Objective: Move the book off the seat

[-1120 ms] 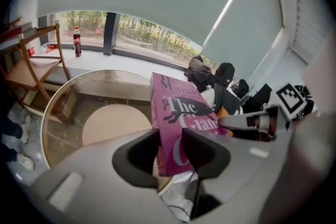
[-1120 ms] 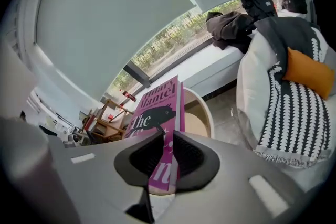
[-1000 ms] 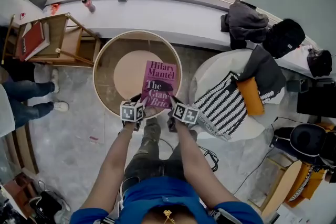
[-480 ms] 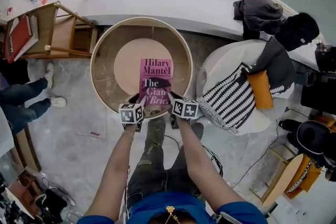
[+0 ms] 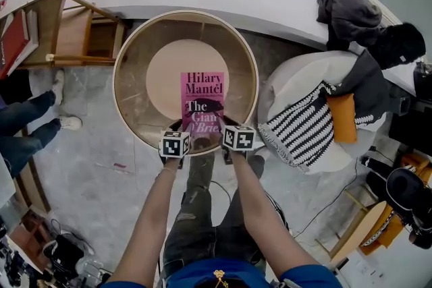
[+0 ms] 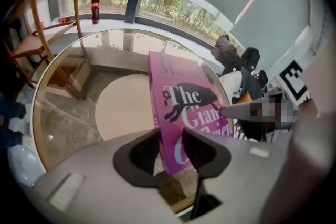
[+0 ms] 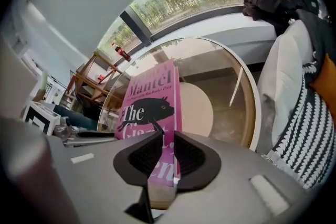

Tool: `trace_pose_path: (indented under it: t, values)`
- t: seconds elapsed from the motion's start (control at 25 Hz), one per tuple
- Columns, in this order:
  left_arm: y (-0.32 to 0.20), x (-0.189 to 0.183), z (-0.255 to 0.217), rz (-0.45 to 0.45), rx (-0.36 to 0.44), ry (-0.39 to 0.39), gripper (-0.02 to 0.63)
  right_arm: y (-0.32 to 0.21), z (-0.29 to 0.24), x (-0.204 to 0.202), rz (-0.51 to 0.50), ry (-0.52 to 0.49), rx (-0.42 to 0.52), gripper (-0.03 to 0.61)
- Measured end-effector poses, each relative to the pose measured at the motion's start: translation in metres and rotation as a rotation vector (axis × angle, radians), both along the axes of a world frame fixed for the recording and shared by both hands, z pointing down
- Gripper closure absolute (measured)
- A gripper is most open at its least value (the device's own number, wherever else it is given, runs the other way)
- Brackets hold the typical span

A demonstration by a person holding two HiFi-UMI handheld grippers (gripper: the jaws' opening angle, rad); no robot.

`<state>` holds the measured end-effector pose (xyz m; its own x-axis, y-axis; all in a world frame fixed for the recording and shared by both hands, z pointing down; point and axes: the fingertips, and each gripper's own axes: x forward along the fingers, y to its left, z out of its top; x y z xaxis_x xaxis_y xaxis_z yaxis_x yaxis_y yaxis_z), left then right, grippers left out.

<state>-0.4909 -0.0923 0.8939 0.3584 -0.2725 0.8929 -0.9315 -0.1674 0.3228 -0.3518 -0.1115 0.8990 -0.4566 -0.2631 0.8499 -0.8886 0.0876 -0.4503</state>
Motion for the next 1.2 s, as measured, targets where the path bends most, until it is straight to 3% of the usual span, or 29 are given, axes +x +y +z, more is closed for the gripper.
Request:
trace_pose_path:
  t: [0.16,0.28,0.4,0.52,0.6,0.76,0.92,1.2]
  values:
    - [-0.003,0.001,0.004,-0.014,-0.052,0.035,0.469,-0.004,0.001,0.000,-0.024,0.008,0.006,0.509]
    - [-0.002,-0.002,0.003,-0.004,-0.059,0.020,0.468,-0.002,0.001,0.003,-0.033,0.041,-0.014,0.506]
    - [-0.002,-0.016,-0.005,-0.060,-0.047,-0.042,0.440,-0.005,-0.008,0.008,-0.055,0.089,-0.024,0.400]
    - [-0.004,-0.025,-0.023,-0.112,-0.009,-0.045,0.440,-0.010,-0.028,0.008,-0.090,0.116,0.018,0.423]
    - [-0.004,-0.023,-0.040,-0.101,0.029,-0.035,0.453,-0.010,-0.045,0.006,-0.105,0.112,0.044,0.436]
    - [0.004,-0.013,-0.082,-0.087,0.085,0.003,0.520,-0.001,-0.088,-0.001,-0.113,0.088,0.084,0.486]
    - [0.001,0.002,-0.133,-0.067,0.171,0.045,0.612,0.002,-0.136,-0.011,-0.159,0.049,0.151,0.578]
    - [-0.006,0.030,-0.220,-0.001,0.320,0.133,0.612,0.003,-0.220,-0.031,-0.250,-0.010,0.317,0.578]
